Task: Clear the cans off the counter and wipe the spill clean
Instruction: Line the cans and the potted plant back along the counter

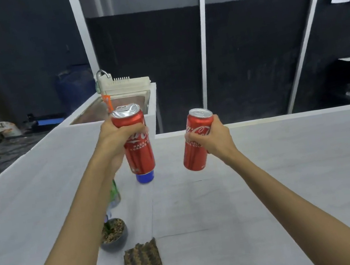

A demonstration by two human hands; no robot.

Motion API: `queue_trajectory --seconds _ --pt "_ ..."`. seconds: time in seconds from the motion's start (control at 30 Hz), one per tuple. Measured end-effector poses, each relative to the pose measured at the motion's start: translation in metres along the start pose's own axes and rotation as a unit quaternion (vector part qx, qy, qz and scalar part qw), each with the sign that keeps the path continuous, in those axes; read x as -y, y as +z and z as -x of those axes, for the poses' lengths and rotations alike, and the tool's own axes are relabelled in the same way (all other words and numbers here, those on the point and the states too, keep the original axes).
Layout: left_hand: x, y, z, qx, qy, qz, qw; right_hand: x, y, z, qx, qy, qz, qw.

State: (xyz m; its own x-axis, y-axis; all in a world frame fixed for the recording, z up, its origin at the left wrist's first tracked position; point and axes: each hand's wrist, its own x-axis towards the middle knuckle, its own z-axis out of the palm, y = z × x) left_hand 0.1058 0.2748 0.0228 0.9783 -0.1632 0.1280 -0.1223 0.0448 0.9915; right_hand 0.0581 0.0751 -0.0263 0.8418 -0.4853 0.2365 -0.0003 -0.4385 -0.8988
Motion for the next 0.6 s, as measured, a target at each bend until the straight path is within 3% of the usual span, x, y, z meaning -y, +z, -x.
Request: queue_trajectory --seconds 0.2,0.6 --pt "0.021 0.119 -0.021 0.066 -0.012 0.014 0.998 -0.036 -0.078 -0.046 -0.03 -0.006 0.039 0.999" --pt "0.073 0.345 -0.099 0.084 -0.061 0.035 0.994 -0.136 -0.217 -0.172 -0.056 0.03 0.113 0.992"
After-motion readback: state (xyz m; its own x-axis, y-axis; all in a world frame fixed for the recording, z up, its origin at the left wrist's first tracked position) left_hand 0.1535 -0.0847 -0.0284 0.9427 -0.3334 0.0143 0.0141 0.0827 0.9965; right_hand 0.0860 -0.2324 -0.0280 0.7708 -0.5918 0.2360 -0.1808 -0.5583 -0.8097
